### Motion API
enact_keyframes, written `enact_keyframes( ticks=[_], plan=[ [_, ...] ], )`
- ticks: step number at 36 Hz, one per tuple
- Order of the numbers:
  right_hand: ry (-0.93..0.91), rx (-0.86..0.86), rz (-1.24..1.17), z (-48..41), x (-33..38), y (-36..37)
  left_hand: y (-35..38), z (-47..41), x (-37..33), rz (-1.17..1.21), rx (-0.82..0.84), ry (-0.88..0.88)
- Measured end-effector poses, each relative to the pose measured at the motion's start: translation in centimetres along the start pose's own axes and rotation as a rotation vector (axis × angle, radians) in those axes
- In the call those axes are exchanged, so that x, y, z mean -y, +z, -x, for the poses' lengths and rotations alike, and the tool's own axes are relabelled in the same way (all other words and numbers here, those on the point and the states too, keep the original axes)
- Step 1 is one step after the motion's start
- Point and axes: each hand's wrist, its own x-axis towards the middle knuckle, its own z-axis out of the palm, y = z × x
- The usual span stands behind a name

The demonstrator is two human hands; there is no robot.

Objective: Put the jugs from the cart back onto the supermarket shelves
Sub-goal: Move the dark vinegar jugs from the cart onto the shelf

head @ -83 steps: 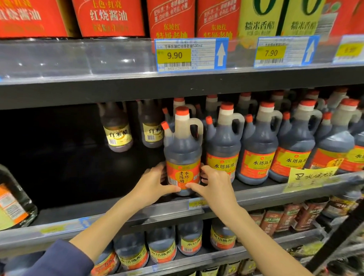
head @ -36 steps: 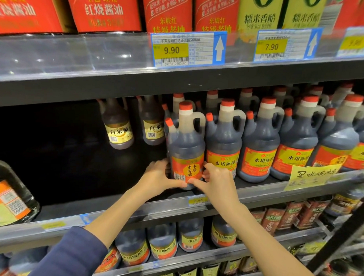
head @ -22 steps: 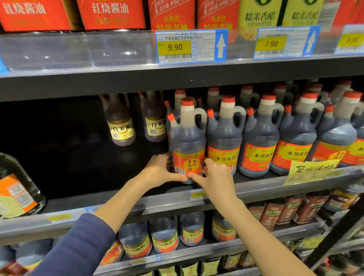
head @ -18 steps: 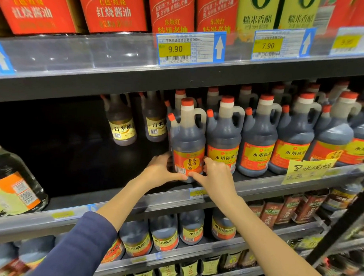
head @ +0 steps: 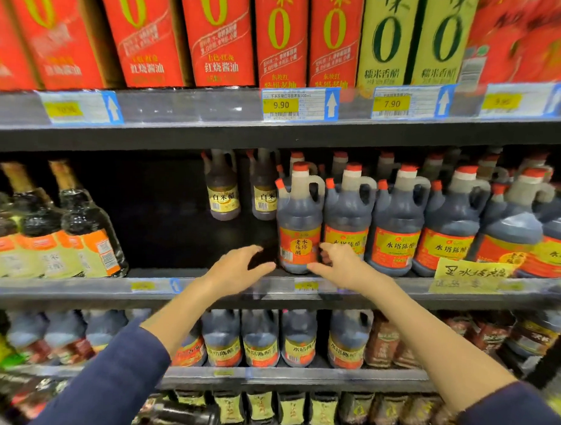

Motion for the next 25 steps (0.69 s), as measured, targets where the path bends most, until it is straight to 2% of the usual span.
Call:
enact_keyframes(
  ticks=[7,13,25],
  plan=[
    [-0.169,0.072,0.228,2.3,0.6,-0.4,0.3,7.0,0.0,-0.073,-0.073,-0.165],
    [-0.445,0.054,0.423,5.8,2.6,1.1,1.8,14.6,1.0,-0.187,-0.086,-0.322],
    [-0.762,0.325,0.479,12.8,10.8,8.6,4.6,32.6,2.8,-0.229,-0.039,-0.592]
  ],
)
